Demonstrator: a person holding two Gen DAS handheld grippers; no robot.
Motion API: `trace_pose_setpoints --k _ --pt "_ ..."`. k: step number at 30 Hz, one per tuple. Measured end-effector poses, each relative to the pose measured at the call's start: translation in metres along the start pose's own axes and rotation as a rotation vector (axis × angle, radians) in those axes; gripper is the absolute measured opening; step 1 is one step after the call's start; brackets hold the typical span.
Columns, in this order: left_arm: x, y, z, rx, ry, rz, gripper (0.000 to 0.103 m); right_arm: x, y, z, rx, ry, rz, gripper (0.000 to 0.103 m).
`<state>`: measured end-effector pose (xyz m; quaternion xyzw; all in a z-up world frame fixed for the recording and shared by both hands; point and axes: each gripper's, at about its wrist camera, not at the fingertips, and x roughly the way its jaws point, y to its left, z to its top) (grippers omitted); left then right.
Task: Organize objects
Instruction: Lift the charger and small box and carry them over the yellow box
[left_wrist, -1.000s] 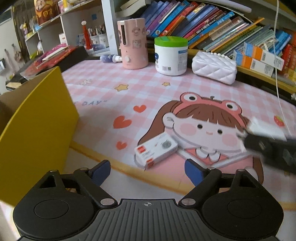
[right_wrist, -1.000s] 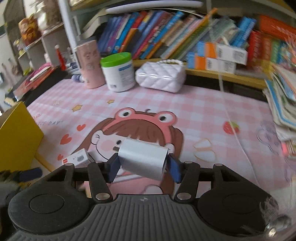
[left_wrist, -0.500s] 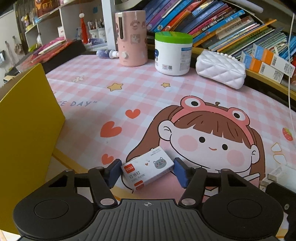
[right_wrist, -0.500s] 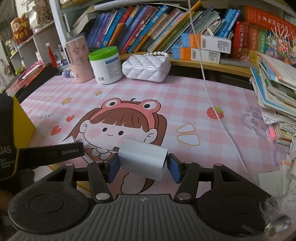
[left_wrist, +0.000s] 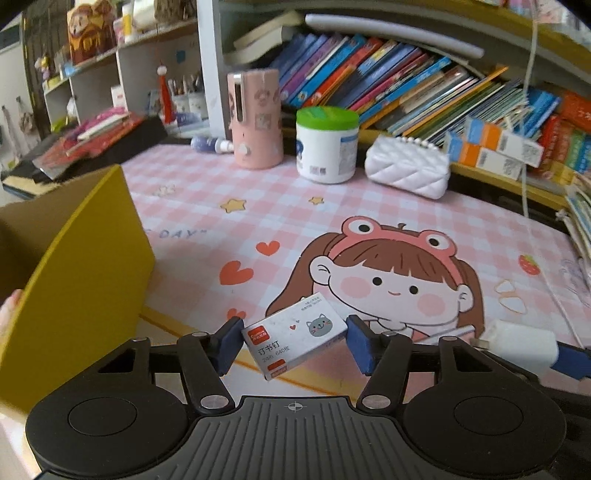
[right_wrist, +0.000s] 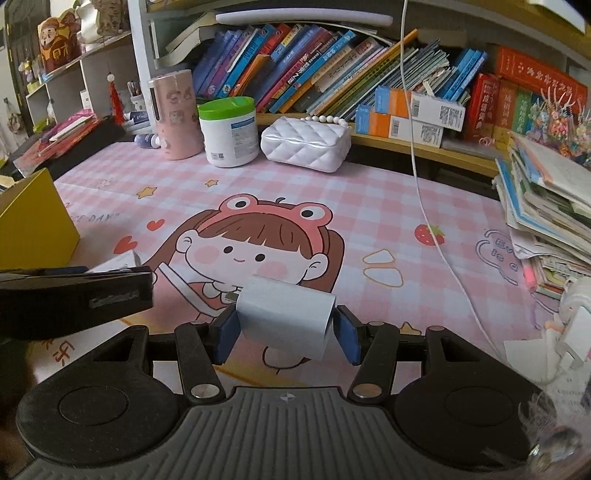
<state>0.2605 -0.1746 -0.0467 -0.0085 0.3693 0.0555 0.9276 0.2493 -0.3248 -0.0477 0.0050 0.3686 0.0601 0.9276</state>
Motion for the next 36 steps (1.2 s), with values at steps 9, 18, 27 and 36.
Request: trace_pose_setpoints --k 9,18,27,36 --pt "-0.047 0.015 -0.024 0.038 -0.051 -0.02 0.059 -0.028 0.024 -0.019 -0.022 -0.021 -0.085 0.053" --pt "-0.088 0.051 -0.051 0.035 -0.086 -0.053 0.059 -0.064 0.059 -0.038 -0.031 -0.048 -0.104 0.053" --pt "-0.121 0.109 -0.074 -0.004 -0.103 -0.008 0.059 -0.095 0.119 -0.058 -0.068 -0.06 -0.074 0.053" --pt "-0.15 0.167 -0.096 -0.026 -0.123 0.077 0.059 -0.118 0.186 -0.076 -0.117 -0.074 -0.002 0.053"
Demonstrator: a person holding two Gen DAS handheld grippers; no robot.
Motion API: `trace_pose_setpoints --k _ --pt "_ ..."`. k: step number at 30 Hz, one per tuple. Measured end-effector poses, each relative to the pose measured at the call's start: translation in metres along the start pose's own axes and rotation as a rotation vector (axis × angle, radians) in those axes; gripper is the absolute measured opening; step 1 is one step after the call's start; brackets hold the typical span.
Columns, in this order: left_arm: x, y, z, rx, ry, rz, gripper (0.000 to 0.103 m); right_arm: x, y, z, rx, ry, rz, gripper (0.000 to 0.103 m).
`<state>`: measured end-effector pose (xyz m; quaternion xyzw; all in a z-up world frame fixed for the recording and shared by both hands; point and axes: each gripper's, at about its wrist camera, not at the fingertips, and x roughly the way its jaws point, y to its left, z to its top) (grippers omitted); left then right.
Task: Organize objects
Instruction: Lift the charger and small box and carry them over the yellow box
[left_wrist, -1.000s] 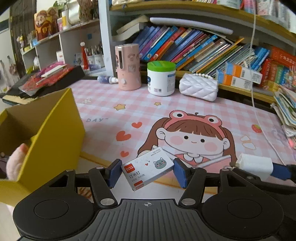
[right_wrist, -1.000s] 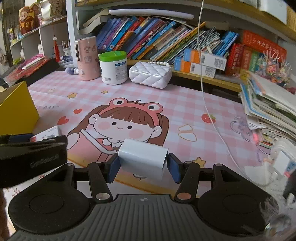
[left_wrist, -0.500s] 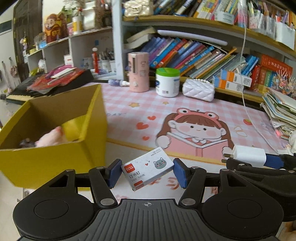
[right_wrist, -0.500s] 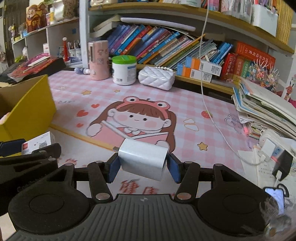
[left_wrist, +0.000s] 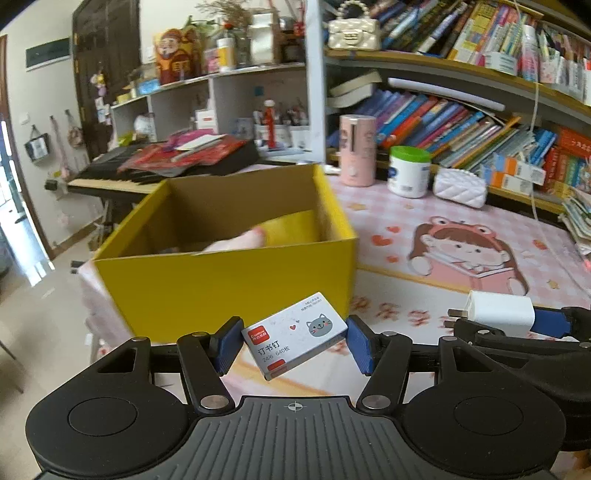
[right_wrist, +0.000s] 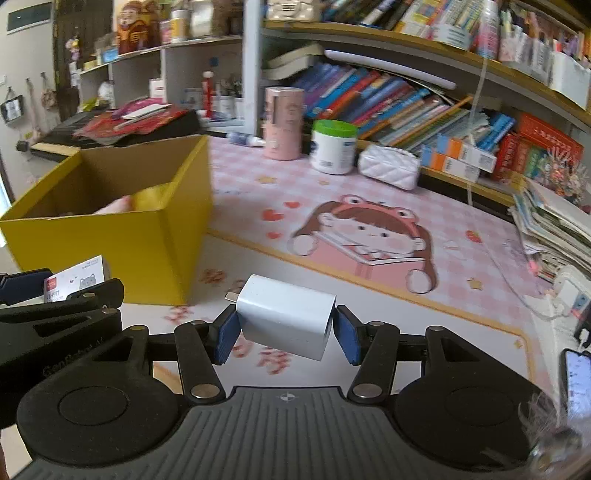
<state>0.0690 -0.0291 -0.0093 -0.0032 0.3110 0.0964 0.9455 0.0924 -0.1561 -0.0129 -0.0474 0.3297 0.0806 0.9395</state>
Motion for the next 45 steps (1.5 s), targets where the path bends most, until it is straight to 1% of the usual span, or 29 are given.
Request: trace_pose_setpoints --k 14,20,28,33,40,45 --pt "-0.031 0.079 -0.024 -0.02 -0.021 0.077 0.059 -0.027 0.084 -0.016 -0.031 -0.022 0.073 0.053" --pt "-0.042 0.102 -0.028 -0.043 -0.038 0.084 0.059 -0.04 0.108 -0.017 -0.053 -0.041 0.087 0.053" --pt "-0.05 0.119 -0.03 -0.065 -0.055 0.074 0.059 -0.052 0.124 -0.017 -0.069 -0.054 0.077 0.053" --pt "-0.055 0.122 -0.03 -0.072 -0.069 0.065 0.059 -0.058 0.126 -0.016 -0.072 -0.066 0.07 0.053" --pt "-0.054 0.125 -0.027 -0.092 -0.07 0.068 0.059 -0.058 0.127 -0.013 -0.082 -0.064 0.076 0.053" --pt "-0.049 0.126 -0.019 -0.096 -0.082 0.082 0.059 -0.051 0.128 -0.004 -0.085 -0.07 0.089 0.053"
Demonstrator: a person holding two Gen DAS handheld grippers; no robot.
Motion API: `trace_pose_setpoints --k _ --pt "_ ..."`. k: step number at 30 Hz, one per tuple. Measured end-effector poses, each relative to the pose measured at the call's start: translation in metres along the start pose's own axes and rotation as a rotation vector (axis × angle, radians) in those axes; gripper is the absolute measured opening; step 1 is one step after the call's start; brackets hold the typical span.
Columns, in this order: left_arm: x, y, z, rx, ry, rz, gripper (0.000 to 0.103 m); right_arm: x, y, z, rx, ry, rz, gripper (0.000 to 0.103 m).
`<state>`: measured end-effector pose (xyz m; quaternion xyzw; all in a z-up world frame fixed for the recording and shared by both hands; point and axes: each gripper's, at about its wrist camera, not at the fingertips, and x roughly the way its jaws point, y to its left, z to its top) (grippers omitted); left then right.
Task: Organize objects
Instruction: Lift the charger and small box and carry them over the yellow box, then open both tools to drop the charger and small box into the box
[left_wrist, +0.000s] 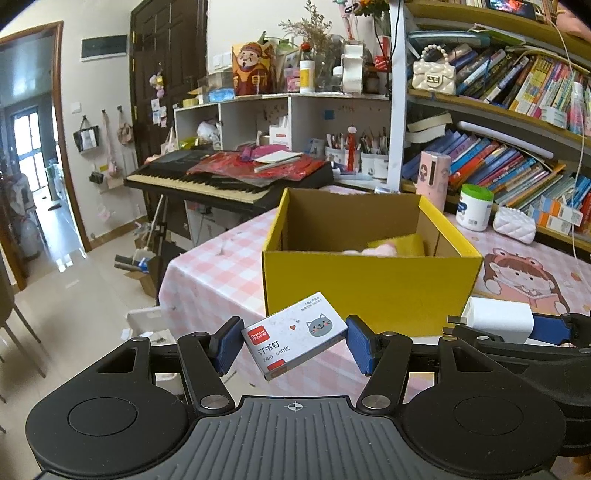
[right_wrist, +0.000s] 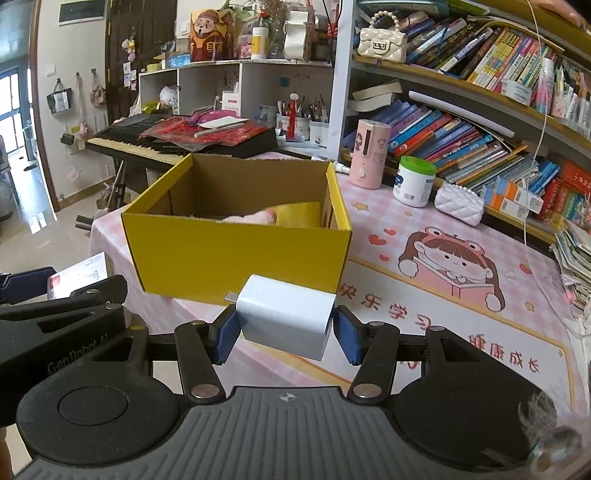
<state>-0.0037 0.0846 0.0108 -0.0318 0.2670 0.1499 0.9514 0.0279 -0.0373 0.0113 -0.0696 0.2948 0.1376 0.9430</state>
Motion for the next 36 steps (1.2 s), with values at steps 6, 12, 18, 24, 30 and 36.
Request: trace_pose_setpoints --k 6,12,18,24,30,36 --pt "0.012 -0.004 0.018 -0.004 -0.037 0.017 0.059 0.016 -0.004 0.02 -0.002 -0.025 0.025 0.053" --pt "0.029 -0.012 0.042 0.005 -0.08 0.041 0.059 0.036 -0.013 0.051 0.0 -0.07 0.056 0.053" --pt "0.05 -0.022 0.062 0.001 -0.103 0.083 0.059 0.062 -0.02 0.077 -0.021 -0.094 0.094 0.053" --pt "0.075 -0.031 0.074 -0.007 -0.094 0.12 0.059 0.092 -0.028 0.095 -0.054 -0.091 0.132 0.053" --pt "0.102 -0.036 0.076 -0.007 -0.044 0.154 0.059 0.127 -0.033 0.105 -0.076 -0.035 0.189 0.053" --pt "0.124 -0.04 0.074 0.002 0.017 0.167 0.059 0.148 -0.035 0.108 -0.081 -0.011 0.2 0.053"
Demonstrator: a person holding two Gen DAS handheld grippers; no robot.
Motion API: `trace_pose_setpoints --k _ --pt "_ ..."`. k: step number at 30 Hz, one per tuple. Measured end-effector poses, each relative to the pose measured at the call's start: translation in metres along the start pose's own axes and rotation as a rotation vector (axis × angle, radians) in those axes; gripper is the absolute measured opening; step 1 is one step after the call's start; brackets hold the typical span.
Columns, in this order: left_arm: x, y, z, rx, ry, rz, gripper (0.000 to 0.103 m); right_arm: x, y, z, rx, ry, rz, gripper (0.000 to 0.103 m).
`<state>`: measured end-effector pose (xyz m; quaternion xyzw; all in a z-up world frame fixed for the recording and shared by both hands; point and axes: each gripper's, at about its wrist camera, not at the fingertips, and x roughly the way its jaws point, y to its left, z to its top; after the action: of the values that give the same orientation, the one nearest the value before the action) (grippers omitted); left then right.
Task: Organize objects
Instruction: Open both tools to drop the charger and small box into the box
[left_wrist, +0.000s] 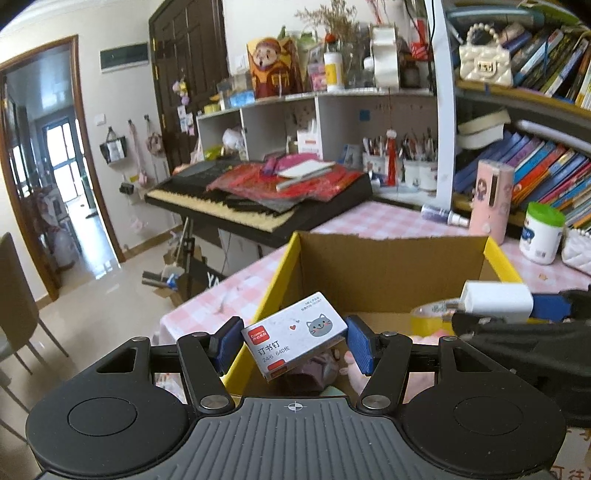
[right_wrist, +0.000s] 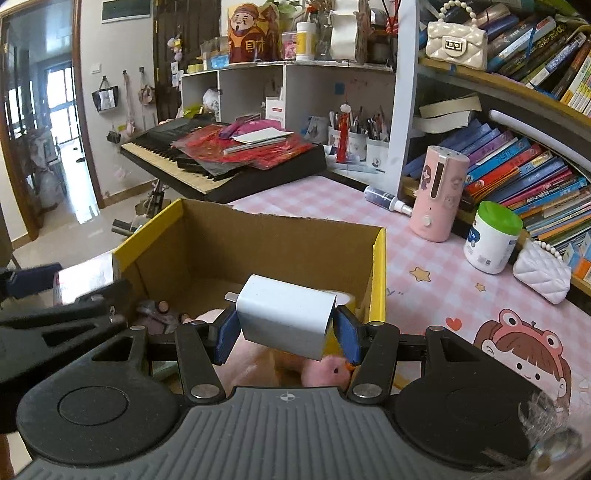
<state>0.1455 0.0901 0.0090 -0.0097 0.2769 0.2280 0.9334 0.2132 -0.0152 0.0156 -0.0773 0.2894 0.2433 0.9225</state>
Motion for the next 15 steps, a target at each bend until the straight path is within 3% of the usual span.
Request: trace_pose_setpoints --k 15 --pt "0.025 -0.009 -0.01 0.018 0.106 -0.022 0.063 0.025 -0.009 0.001 0.023 0.052 0.009 0.053"
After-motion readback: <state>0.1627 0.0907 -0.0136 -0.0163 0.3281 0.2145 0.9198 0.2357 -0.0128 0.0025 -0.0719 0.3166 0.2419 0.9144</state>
